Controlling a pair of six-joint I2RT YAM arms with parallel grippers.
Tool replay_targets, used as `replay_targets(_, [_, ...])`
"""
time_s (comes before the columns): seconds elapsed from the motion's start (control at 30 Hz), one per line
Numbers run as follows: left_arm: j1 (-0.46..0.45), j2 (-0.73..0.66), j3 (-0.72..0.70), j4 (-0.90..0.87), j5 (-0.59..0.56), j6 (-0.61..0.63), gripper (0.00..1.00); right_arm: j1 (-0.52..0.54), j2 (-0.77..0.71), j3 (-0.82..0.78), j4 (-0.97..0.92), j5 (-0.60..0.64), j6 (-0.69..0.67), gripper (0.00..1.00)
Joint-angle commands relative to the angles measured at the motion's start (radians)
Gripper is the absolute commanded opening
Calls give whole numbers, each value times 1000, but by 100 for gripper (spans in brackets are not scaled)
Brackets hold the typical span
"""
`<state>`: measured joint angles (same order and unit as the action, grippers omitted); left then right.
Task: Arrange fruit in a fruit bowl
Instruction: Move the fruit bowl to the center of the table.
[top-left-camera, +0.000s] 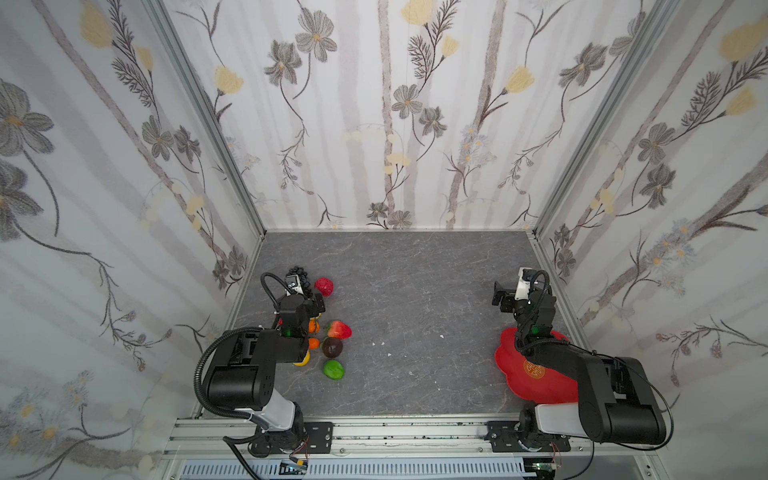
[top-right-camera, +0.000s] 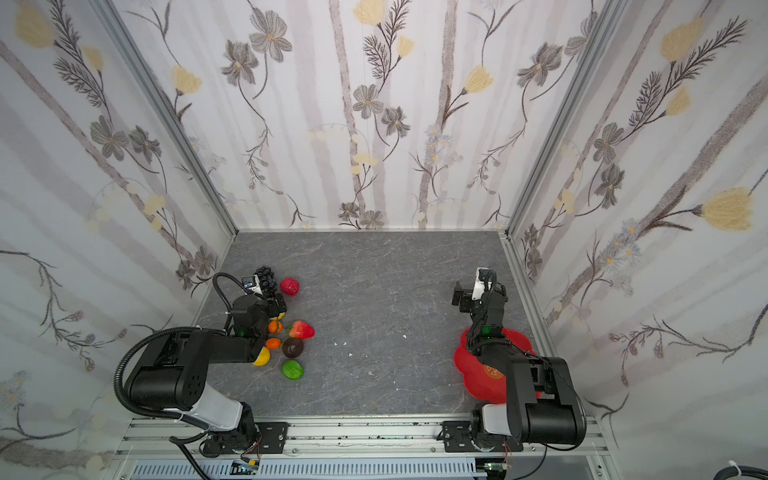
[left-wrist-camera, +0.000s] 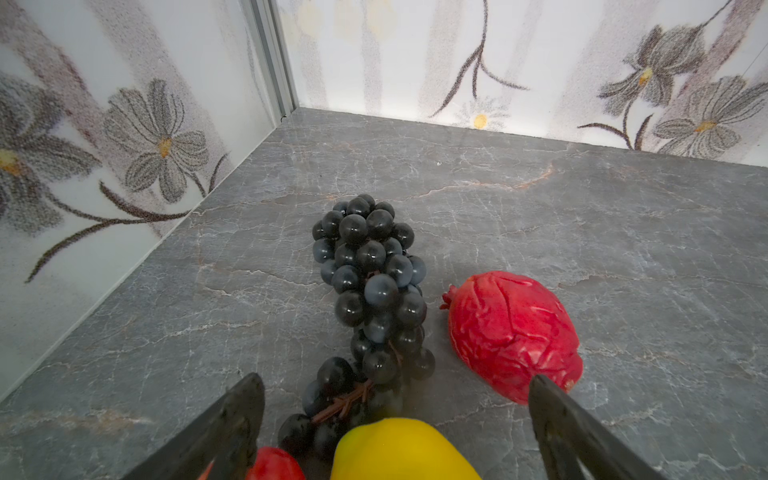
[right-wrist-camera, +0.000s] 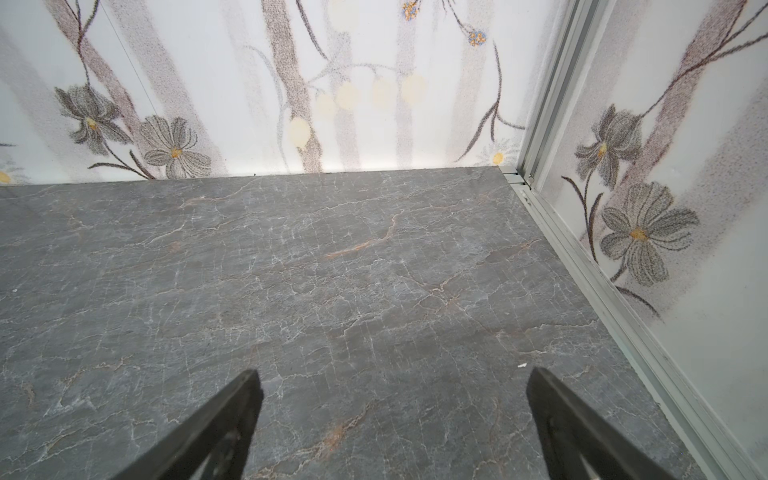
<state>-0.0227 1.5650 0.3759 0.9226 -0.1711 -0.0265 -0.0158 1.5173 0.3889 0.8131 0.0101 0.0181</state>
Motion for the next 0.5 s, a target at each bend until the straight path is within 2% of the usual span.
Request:
replay_targets(0.0, [1, 2, 6, 0, 12, -6, 100, 0, 1, 2, 40, -1, -3, 99])
replay_targets(0.13, [1, 2, 5, 1, 12, -5, 100, 0, 0, -1, 44, -1, -4, 99])
replay_targets(0.23, [0, 1, 3, 8, 12, -4, 100, 2, -15, -15, 58, -51, -22, 99])
replay_targets(0.37, [0, -130, -21, -58, 72, 15, 100, 16, -101, -58, 61, -14, -31, 99])
replay_targets(0.47, [0, -249, -61, -84, 64, 14, 100, 17, -173, -48, -8, -3, -28, 99])
